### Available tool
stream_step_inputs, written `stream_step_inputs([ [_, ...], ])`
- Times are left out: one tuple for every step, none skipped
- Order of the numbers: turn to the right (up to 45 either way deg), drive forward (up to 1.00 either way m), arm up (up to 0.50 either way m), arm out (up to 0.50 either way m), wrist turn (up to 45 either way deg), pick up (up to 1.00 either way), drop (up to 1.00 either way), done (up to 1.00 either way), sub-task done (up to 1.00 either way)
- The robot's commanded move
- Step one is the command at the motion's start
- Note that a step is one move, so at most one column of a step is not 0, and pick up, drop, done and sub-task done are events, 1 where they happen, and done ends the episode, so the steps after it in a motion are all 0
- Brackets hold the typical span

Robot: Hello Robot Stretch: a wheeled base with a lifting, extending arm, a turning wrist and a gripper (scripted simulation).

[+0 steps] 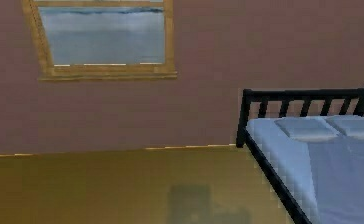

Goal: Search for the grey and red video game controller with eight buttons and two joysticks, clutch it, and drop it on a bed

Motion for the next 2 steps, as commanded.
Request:
stream_step_inputs([
  [3.0,0.0,0.0,0.0,0.0,0.0,0.0,0.0,0.0],
  [0.0,1.0,0.0,0.0,0.0,0.0,0.0,0.0,0.0],
])
